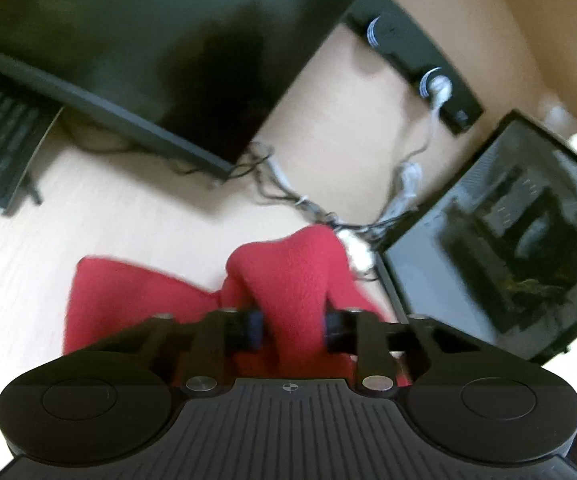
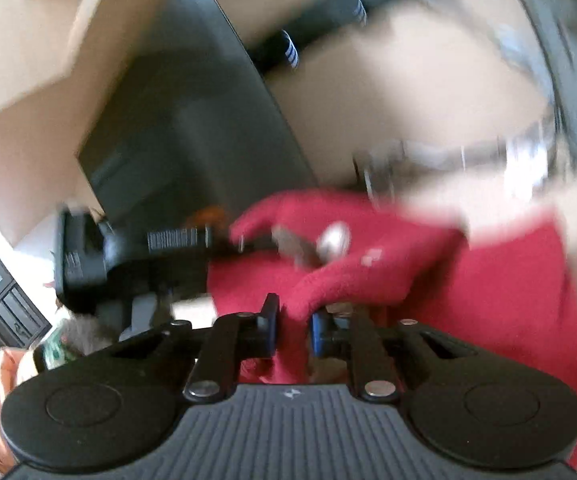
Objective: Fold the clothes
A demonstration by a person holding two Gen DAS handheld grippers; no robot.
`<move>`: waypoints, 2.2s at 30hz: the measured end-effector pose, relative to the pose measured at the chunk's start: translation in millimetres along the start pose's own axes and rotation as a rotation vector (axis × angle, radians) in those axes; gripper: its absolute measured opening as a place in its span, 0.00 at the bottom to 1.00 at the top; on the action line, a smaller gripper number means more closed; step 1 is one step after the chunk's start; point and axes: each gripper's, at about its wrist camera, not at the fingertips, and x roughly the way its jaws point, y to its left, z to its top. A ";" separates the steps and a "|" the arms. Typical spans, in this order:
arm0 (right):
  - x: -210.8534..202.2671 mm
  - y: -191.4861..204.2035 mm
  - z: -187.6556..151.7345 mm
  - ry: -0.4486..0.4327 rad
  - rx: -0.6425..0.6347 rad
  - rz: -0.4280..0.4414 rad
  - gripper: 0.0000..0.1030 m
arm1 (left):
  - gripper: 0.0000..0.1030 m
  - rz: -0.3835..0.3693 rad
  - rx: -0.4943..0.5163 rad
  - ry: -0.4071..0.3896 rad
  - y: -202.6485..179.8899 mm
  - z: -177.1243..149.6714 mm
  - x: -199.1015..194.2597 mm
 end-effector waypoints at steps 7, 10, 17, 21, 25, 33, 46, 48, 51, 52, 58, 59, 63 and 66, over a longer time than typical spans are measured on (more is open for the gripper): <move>-33.9 -18.8 -10.4 0.098 -0.049 -0.047 0.15 | 0.27 -0.014 0.001 0.109 -4.7 -36.9 -30.9; -22.3 -40.6 -51.6 0.227 0.031 -0.127 0.15 | 0.43 0.006 0.005 0.177 10.5 -62.9 -28.8; -33.6 -44.3 -62.2 0.217 0.027 -0.183 0.34 | 0.62 -0.100 0.165 0.066 2.5 -38.5 -70.4; -31.1 -38.8 -56.2 0.230 -0.045 -0.223 0.47 | 0.73 -0.250 0.217 -0.054 -25.4 -9.9 -74.0; -24.3 -20.0 -47.8 0.178 -0.146 -0.196 0.54 | 0.79 -0.330 0.190 -0.037 -43.8 -3.9 -31.2; -10.8 17.4 -31.0 0.074 -0.347 -0.141 0.72 | 0.82 -0.200 0.049 0.087 3.7 -42.5 26.2; 22.6 -5.8 -94.4 0.155 -0.424 -0.188 0.93 | 0.91 -0.313 0.055 0.108 5.3 -54.2 -42.6; 20.0 -4.5 -92.6 0.169 -0.419 -0.181 0.97 | 0.91 -0.260 0.013 0.129 16.2 -64.5 -35.7; 16.0 -2.6 -89.9 0.190 -0.412 -0.172 0.98 | 0.81 -0.245 -0.002 0.119 24.5 -70.8 -32.1; 14.6 -2.0 -89.0 0.197 -0.409 -0.169 0.99 | 0.82 -0.243 -0.002 0.114 26.5 -72.5 -31.5; -0.9 -20.0 -64.9 0.112 -0.258 -0.179 1.00 | 0.83 -0.242 0.022 0.098 28.1 -73.9 -30.7; -3.4 -25.5 -59.6 0.082 -0.222 -0.188 1.00 | 0.84 -0.251 0.013 0.097 28.8 -73.9 -30.6; -4.8 -41.4 -52.0 0.028 -0.114 -0.206 1.00 | 0.91 -0.272 0.016 0.106 26.0 -72.2 -27.2; -0.4 -49.4 -55.3 0.031 -0.056 -0.208 1.00 | 0.91 -0.282 0.020 0.113 26.7 -69.2 -26.2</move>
